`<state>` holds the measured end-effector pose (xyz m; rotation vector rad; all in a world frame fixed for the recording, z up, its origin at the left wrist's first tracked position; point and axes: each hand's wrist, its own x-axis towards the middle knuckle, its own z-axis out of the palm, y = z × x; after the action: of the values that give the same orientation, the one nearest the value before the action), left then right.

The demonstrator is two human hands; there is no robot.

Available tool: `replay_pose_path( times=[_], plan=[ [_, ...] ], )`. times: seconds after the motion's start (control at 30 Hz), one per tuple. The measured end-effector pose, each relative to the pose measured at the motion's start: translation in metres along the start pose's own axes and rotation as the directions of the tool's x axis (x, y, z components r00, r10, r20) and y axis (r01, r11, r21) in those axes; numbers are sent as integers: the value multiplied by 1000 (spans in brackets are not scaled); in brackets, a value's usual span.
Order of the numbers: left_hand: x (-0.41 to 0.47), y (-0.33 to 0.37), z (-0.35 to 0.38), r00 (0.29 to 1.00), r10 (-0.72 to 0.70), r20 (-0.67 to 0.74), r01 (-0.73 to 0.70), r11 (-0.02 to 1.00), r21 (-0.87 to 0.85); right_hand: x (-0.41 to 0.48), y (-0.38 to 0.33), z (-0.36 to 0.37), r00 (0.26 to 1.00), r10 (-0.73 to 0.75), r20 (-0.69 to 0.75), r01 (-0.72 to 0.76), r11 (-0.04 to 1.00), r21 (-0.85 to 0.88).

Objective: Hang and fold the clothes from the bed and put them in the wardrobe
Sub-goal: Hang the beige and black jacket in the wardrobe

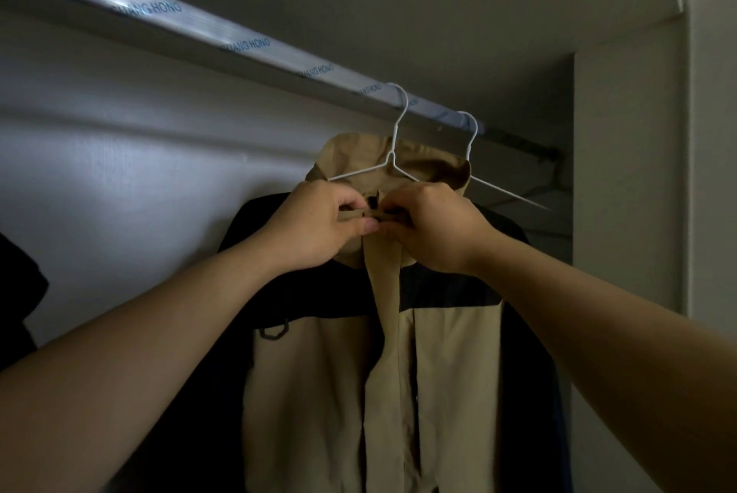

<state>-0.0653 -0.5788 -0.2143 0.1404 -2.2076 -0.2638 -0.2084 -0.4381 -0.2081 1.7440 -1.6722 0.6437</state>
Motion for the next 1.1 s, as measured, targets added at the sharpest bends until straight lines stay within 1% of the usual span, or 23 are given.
replay_pose_path(
  times=[0.17, 0.23, 0.3, 0.37, 0.47, 0.5, 0.53, 0.57, 0.6, 0.63, 0.67, 0.7, 0.73, 0.77, 0.8, 0.83, 0.87, 0.9, 0.93, 0.97, 1.0, 1.03, 1.1],
  plan=[
    [-3, 2, 0, 998, -56, -36, 55, 998, -32, 0, -3, 1, 999, 18, -33, -20, 999, -49],
    [-9, 6, 3, 994, -34, -102, 43, 995, 88, -8, -6, 7, 994, 18, -112, -25, 998, -60],
    [-22, 10, 13, 974, 53, -222, 9, 963, 268, -23, -10, 22, 970, 30, -241, -54, 994, -94],
    [-45, 10, 30, 921, 152, -359, -29, 945, 326, -49, -19, 44, 918, 92, -386, -120, 991, -51],
    [-104, -3, 71, 791, 214, -573, -103, 970, 221, -109, -33, 88, 824, 186, -535, -151, 983, 108],
    [-130, -12, 92, 764, 185, -619, -100, 980, 170, -134, -36, 107, 811, 212, -545, -144, 976, 164],
    [-160, -20, 117, 764, 100, -637, -64, 995, 79, -162, -39, 128, 811, 256, -526, -153, 961, 231],
    [-192, -29, 147, 784, -37, -619, 15, 999, -40, -192, -42, 152, 819, 320, -476, -189, 935, 301],
    [-228, -34, 179, 803, -204, -560, 140, 978, -156, -223, -47, 177, 823, 405, -398, -265, 894, 362],
    [-264, -36, 209, 799, -382, -464, 294, 922, -253, -254, -53, 203, 800, 518, -303, -377, 826, 419],
    [-299, -38, 237, 765, -548, -338, 459, 832, -311, -283, -62, 228, 740, 643, -196, -507, 725, 465],
    [-331, -40, 262, 691, -700, -181, 623, 703, -343, -310, -70, 251, 642, 764, -68, -639, 582, 502],
    [-361, -43, 285, 571, -821, -27, 768, 545, -337, -335, -78, 272, 505, 860, 69, -754, 401, 519],
    [-386, -47, 306, 444, -891, 92, 867, 402, -296, -355, -86, 291, 351, 915, 198, -835, 210, 509],
    [-410, -51, 325, 323, -927, 189, 923, 264, -281, -377, -92, 307, 206, 932, 297, -882, 45, 470],
    [-426, -56, 336, 205, -940, 271, 937, 109, -333, -393, -97, 318, 96, 927, 361, -892, -81, 445],
    [-434, -61, 342, 82, -925, 371, 911, -82, -403, -404, -100, 324, 4, 904, 428, -886, -195, 420],
    [-440, -66, 347, -51, -867, 495, 858, -292, -423, -412, -102, 329, -92, 864, 496, -872, -310, 378],
    [-445, -70, 351, -142, -778, 613, 793, -460, -400, -417, -103, 335, -184, 802, 568, -843, -426, 328],
    [-449, -76, 355, -179, -694, 698, 725, -572, -383, -420, -104, 338, -261, 722, 641, -788, -543, 290],
    [-453, -82, 359, -171, -645, 745, 660, -636, -399, -423, -104, 339, -319, 633, 705, -716, -648, 258],
    [-455, -89, 364, -134, -632, 763, 602, -664, -444, -424, -103, 341, -354, 550, 756, -649, -727, 226],
    [-453, -99, 370, -55, -654, 755, 572, -640, -513, -426, -101, 344, -372, 438, 818, -561, -809, 177]
  ],
)
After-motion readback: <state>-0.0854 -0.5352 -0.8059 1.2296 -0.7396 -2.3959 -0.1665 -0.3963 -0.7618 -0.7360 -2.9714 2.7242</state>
